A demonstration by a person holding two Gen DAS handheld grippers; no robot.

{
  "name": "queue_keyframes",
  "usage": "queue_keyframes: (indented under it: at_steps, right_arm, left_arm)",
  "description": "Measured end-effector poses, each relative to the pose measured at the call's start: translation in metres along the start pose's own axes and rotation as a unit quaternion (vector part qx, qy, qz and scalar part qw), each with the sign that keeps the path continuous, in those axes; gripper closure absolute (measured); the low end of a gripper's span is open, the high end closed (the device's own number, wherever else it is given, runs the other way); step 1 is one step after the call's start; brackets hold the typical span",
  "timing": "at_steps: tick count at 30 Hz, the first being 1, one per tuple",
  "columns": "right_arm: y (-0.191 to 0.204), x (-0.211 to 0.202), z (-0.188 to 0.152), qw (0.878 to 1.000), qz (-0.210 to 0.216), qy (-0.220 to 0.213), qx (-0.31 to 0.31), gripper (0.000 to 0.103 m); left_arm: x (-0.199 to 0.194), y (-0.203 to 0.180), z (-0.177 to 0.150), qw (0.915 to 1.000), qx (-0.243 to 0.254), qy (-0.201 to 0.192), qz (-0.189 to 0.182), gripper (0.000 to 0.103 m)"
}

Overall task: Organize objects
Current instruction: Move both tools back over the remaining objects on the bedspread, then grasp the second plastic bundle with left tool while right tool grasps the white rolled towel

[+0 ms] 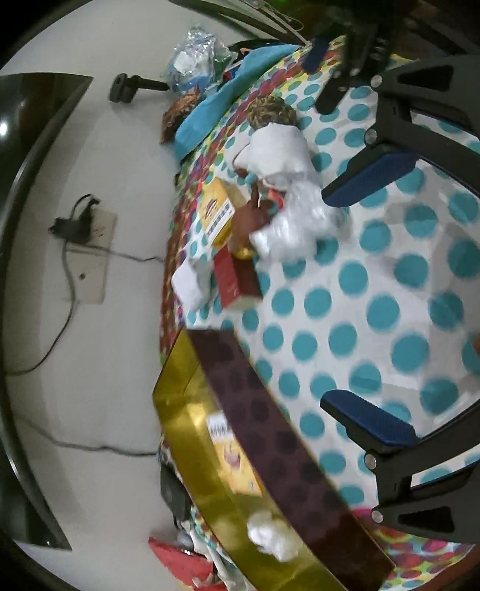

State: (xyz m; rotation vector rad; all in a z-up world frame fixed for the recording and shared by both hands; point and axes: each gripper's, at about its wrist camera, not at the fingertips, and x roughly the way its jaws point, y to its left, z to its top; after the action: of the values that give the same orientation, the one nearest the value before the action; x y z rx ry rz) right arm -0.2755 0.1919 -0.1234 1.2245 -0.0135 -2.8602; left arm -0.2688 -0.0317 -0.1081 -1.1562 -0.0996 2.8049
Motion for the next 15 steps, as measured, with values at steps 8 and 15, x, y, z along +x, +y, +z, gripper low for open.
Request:
queue_keyframes:
  at_steps: [8,15]
  right_arm:
    - [-0.037,0.001,-0.014,0.997,0.027,0.002,0.072,0.003]
    - [-0.034,-0.001,-0.017,0.997,0.029,0.004,0.065,0.001]
  left_arm:
    - [0.038,-0.043,0.017,0.9986,0.035,0.026,0.03,0.001]
    - [0.069,-0.047,0.022,0.9969,0.04,0.065,0.018,0.062]
